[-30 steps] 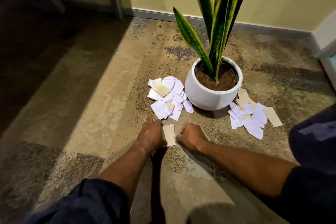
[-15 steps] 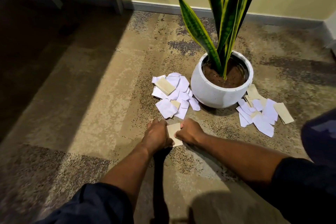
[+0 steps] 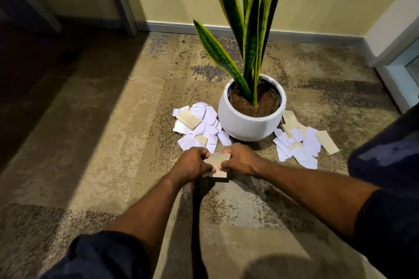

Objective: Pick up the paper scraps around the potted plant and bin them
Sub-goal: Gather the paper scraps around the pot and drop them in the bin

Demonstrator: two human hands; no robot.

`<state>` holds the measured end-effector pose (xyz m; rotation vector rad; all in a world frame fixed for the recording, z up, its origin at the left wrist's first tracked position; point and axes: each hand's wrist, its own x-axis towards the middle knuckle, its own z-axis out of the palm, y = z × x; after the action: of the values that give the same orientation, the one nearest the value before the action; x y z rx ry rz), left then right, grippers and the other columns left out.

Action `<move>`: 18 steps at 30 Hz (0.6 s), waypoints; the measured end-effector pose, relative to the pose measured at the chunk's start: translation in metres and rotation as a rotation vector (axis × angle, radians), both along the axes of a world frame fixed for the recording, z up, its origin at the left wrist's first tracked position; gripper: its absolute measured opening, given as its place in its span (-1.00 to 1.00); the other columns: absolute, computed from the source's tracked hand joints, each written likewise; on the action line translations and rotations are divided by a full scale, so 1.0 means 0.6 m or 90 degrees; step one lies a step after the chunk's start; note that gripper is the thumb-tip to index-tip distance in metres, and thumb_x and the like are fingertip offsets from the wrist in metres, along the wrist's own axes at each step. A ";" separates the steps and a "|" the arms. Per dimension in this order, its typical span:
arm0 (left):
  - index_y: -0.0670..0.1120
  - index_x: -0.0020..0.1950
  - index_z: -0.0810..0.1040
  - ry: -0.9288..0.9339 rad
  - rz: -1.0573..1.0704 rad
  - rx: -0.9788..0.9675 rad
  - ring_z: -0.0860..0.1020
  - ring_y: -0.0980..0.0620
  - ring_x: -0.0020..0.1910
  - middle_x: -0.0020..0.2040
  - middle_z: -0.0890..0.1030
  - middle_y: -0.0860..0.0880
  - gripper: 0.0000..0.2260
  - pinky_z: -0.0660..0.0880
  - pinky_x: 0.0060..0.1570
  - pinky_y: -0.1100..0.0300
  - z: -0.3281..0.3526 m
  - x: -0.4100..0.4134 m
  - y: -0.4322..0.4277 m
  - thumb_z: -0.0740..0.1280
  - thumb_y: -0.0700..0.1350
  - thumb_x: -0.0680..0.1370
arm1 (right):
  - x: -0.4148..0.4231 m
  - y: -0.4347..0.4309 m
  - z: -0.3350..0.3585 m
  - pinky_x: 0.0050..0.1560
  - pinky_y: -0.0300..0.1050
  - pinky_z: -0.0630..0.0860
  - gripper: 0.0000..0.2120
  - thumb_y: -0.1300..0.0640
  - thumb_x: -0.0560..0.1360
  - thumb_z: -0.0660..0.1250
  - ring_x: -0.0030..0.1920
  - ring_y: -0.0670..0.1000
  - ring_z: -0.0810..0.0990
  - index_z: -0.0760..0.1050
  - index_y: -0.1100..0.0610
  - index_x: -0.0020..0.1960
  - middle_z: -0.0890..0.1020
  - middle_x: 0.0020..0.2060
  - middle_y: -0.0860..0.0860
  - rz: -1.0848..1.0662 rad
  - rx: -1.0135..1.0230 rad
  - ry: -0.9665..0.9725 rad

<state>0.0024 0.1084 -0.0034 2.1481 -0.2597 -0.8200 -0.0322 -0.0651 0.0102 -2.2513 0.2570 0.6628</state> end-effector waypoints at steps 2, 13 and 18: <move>-0.13 -0.16 0.56 -0.023 0.006 -0.038 0.56 0.12 -0.41 -0.24 0.64 -0.11 -0.84 0.44 -0.43 0.33 0.023 0.005 -0.024 0.51 -0.29 0.40 | 0.001 -0.039 0.033 -0.32 -0.23 0.38 -0.78 0.09 0.41 0.47 -0.19 0.01 0.57 0.61 0.12 0.03 0.61 -0.21 -0.01 0.016 -0.035 -0.039; -0.05 -0.18 0.64 -0.182 0.053 -0.180 0.55 0.04 -0.34 -0.34 0.64 -0.03 -0.90 0.46 -0.23 0.17 0.169 0.000 -0.231 0.47 -0.24 0.42 | -0.059 -0.228 0.219 -0.33 -0.09 0.55 -0.91 0.22 0.44 0.31 -0.33 0.10 0.65 0.60 0.13 -0.17 0.68 -0.34 0.12 -0.163 -0.077 -0.263; -0.04 -0.22 0.61 -0.189 0.066 -0.268 0.59 0.04 -0.37 -0.36 0.64 -0.01 -0.88 0.58 -0.21 0.04 0.247 -0.035 -0.342 0.44 -0.25 0.45 | -0.077 -0.325 0.342 -0.31 -0.12 0.51 -0.86 0.18 0.47 0.34 -0.31 0.06 0.63 0.64 0.16 -0.21 0.67 -0.34 0.05 -0.137 -0.217 -0.260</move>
<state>-0.0186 -0.0970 0.1445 1.8568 -0.4279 -0.3454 -0.0787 -0.2599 0.2154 -2.5708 0.4246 0.0388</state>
